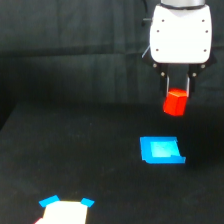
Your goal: Pick up the red object from the table
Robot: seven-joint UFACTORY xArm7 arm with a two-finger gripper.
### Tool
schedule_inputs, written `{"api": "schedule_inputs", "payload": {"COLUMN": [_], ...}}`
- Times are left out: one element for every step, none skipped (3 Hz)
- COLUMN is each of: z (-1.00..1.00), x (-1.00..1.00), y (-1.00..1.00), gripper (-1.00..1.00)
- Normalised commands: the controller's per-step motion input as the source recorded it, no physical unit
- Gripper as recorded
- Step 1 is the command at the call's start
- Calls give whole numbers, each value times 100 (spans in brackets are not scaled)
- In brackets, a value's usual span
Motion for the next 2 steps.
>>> {"api": "schedule_inputs", "payload": {"z": [17,44], "x": [-5,1], "y": [21,-1], "gripper": [-100,-70]}}
